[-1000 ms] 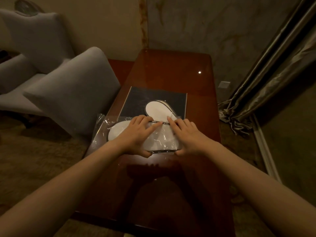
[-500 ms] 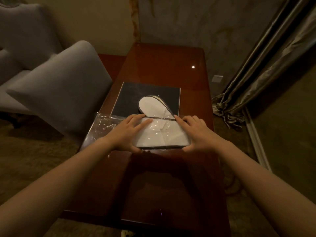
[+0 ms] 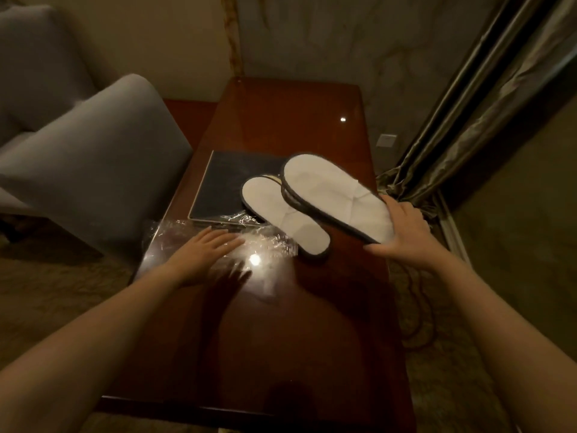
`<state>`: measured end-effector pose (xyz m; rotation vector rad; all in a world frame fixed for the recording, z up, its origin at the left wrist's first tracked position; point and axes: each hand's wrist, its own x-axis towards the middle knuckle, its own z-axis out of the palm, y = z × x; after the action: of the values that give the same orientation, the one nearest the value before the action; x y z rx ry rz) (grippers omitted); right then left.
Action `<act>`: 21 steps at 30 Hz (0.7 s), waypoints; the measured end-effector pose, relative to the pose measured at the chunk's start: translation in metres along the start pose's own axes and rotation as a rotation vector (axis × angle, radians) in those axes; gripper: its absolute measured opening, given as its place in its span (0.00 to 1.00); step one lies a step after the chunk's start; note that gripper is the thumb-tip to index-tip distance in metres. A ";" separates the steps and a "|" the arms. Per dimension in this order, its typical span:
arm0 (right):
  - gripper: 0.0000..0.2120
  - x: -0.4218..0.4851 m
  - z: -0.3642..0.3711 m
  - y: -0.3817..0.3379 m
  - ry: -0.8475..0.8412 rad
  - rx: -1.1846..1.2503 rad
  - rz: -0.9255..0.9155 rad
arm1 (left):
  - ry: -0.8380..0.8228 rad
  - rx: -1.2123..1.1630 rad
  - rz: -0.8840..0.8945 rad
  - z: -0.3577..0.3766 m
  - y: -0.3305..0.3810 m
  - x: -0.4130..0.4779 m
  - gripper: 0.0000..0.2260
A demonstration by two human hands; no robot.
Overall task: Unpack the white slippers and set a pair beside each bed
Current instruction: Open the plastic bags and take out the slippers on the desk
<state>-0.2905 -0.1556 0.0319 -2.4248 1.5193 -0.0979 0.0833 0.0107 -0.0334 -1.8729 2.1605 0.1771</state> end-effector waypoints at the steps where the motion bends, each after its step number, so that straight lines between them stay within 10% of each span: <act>1: 0.52 0.002 0.001 -0.002 0.015 -0.004 0.024 | -0.059 0.029 0.021 0.003 0.000 0.001 0.39; 6: 0.55 0.019 0.020 -0.021 0.042 0.022 0.132 | -0.246 -0.140 -0.005 0.001 0.001 0.001 0.51; 13: 0.57 0.050 0.044 -0.046 0.044 0.136 0.298 | 0.354 -0.714 -0.478 -0.056 0.042 0.055 0.18; 17: 0.59 0.063 0.055 -0.051 0.017 0.192 0.359 | 0.171 -1.478 -0.889 -0.066 0.075 0.113 0.13; 21: 0.61 0.075 0.066 -0.047 -0.033 0.233 0.373 | 0.092 -1.741 -1.086 -0.054 0.090 0.148 0.21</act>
<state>-0.2032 -0.1899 -0.0258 -1.9241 1.8044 -0.1477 -0.0302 -0.1307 -0.0322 -3.3517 0.2350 2.1015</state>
